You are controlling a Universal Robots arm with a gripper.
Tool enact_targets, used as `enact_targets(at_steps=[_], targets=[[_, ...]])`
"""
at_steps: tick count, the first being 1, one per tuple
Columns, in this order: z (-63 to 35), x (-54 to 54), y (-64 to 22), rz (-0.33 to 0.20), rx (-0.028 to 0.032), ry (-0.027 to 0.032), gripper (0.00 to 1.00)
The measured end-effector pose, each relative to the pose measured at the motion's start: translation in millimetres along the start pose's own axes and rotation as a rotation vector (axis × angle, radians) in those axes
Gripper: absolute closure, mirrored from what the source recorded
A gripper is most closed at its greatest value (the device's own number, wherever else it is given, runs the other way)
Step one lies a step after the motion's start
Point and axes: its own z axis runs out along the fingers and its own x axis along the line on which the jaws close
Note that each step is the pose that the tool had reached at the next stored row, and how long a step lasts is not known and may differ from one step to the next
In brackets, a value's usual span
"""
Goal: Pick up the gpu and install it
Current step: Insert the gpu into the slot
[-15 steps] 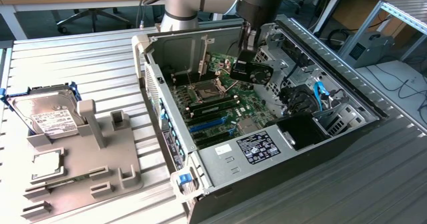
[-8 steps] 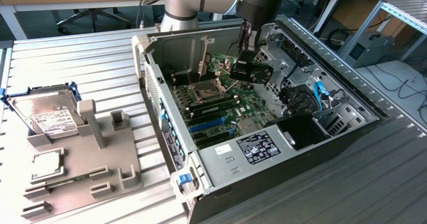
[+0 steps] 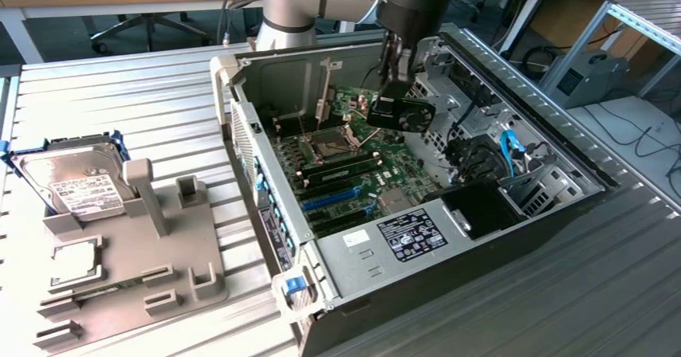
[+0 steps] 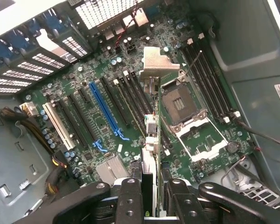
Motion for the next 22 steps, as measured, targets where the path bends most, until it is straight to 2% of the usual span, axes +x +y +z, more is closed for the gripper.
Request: enact_targets(at_steps=[8,13,15,19,22], targets=[[0.0,0.0,0.0,-0.034,-0.0010,-0.0005,0.74],[0.0,0.0,0.0,-0.101,-0.0030,-0.0016,0.74],[0.0,0.0,0.0,-0.146,-0.0043,-0.0023,0.74],[0.0,0.0,0.0,-0.300,-0.0088,-0.0047,0.74],[0.0,0.0,0.0,-0.326,-0.0095,-0.0050,0.74]])
